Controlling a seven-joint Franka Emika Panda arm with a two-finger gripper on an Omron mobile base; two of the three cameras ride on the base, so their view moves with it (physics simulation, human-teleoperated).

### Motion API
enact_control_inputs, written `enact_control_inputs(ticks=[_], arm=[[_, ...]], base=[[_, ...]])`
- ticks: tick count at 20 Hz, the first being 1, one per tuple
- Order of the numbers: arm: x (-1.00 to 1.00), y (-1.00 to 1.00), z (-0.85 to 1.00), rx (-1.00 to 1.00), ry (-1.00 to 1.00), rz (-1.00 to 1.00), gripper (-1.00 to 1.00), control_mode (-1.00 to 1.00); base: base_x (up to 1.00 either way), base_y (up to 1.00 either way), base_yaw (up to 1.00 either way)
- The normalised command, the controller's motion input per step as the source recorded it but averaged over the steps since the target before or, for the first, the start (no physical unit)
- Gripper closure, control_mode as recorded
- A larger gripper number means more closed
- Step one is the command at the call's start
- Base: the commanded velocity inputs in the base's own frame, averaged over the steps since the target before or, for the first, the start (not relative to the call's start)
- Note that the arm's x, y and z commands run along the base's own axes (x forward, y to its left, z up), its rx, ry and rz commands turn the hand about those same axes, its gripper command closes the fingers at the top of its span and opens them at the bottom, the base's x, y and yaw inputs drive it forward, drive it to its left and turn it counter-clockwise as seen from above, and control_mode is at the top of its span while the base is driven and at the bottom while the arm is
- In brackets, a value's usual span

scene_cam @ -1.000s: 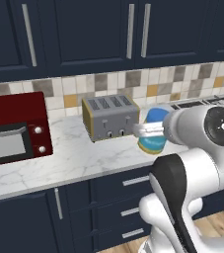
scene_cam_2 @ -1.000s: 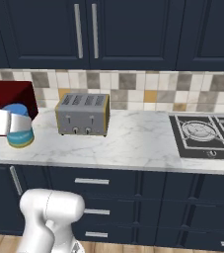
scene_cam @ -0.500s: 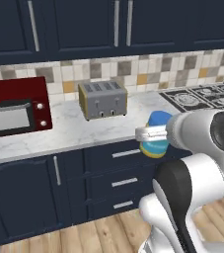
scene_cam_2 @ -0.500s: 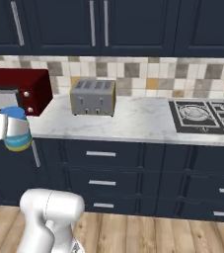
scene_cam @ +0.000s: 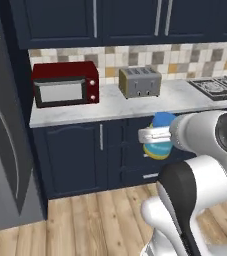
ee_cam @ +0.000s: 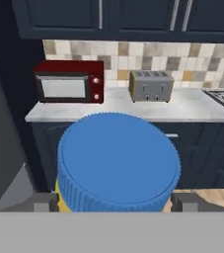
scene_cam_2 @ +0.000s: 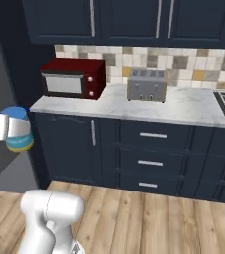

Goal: Place the mayonnaise and ketchup from the counter to the top shelf of the fridge. If the existing items in the fridge are on the top shelf, move them to other shelves.

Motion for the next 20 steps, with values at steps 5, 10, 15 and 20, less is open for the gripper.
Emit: enact_control_inputs(ticks=[5,10,15,20], arm=[[0.0,0.0,0.0,0.0,0.0,0.0,1.0,1.0],[0.0,0.0,0.0,0.0,0.0,0.0,1.0,1.0],[0.0,0.0,0.0,0.0,0.0,0.0,1.0,1.0],[0.0,0.0,0.0,0.0,0.0,0.0,1.0,1.0]], base=[[-0.71,1.0,0.3],[0.05,1.0,0.26],[0.45,1.0,0.17],[0.67,1.0,0.04]])
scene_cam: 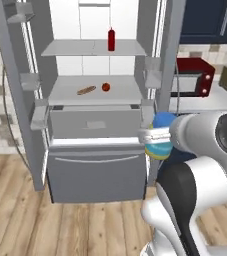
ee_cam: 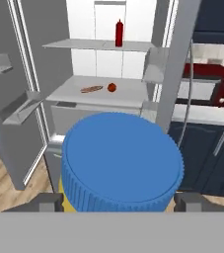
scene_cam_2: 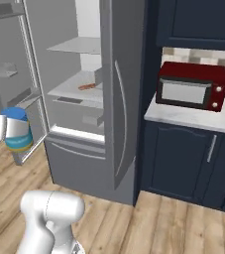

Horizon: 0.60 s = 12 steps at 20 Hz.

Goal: Place the mayonnaise and ketchup from the counter to the top shelf of the fridge. If the existing items in the fridge are on the top shelf, move them to other shelves.

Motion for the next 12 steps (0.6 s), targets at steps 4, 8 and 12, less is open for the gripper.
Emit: enact_control_inputs(ticks=[4,8,12], arm=[[0.0,0.0,0.0,0.0,0.0,0.0,1.0,1.0],[0.0,0.0,0.0,0.0,0.0,0.0,1.0,1.0],[0.0,0.0,0.0,0.0,0.0,0.0,1.0,1.0]], base=[[0.82,0.95,-0.05],[0.69,0.67,-0.09],[0.27,0.23,-0.07]])
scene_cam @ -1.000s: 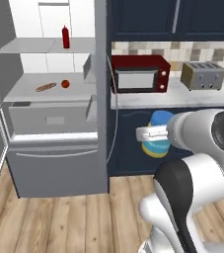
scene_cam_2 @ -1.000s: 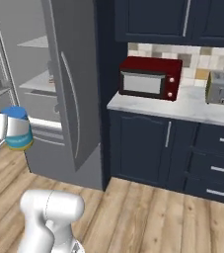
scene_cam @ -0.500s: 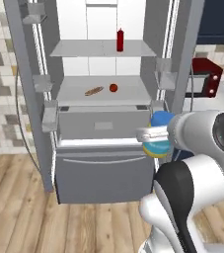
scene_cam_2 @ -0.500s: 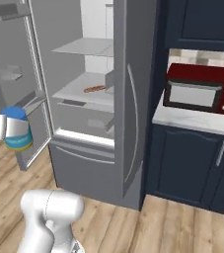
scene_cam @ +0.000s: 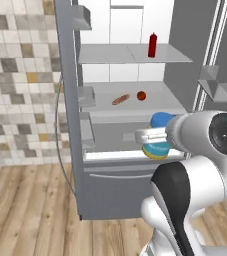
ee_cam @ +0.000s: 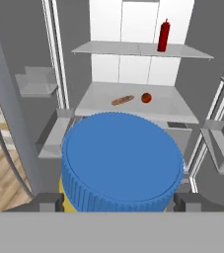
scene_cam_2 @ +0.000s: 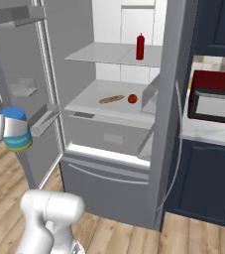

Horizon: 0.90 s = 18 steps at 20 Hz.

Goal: Place the mayonnaise and ketchup from the counter to the top shelf of the fridge. If the existing items in the fridge are on the top shelf, move them to other shelves.

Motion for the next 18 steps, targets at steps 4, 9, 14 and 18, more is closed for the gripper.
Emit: enact_control_inputs(ticks=[4,9,14,18], arm=[[0.0,0.0,0.0,0.0,0.0,0.0,1.0,1.0],[0.0,0.0,0.0,0.0,0.0,0.0,1.0,1.0],[0.0,0.0,0.0,0.0,0.0,0.0,1.0,1.0],[0.0,0.0,0.0,0.0,0.0,0.0,1.0,1.0]], base=[[0.0,0.0,-0.02],[0.01,-0.06,-0.09],[0.21,0.03,-0.13],[0.26,0.06,-0.17]])
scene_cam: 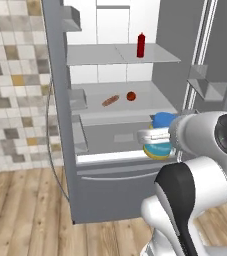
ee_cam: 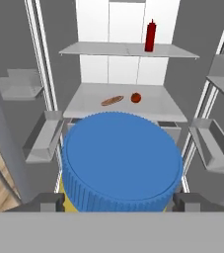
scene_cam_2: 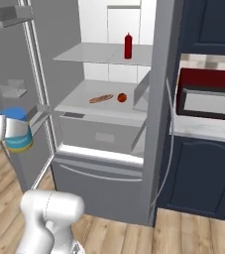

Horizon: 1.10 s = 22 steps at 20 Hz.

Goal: Place the mayonnaise and ketchup from the counter to the top shelf of the fridge. If the existing items in the fridge are on the top shelf, move them to other shelves.

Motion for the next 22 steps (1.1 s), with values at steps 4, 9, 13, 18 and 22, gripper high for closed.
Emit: enact_control_inputs(ticks=[4,9,13,18,22], arm=[[0.0,0.0,0.0,0.0,0.0,0.0,1.0,1.0],[0.0,0.0,0.0,0.0,0.0,0.0,1.0,1.0],[0.0,0.0,0.0,0.0,0.0,0.0,1.0,1.0],[0.0,0.0,0.0,0.0,0.0,0.0,1.0,1.0],[0.0,0.0,0.0,0.0,0.0,0.0,1.0,1.0]], base=[[0.38,0.13,-0.17],[0.6,0.18,-0.12],[0.58,0.15,-0.1],[0.46,0.33,-0.1],[0.38,0.23,-0.1]])
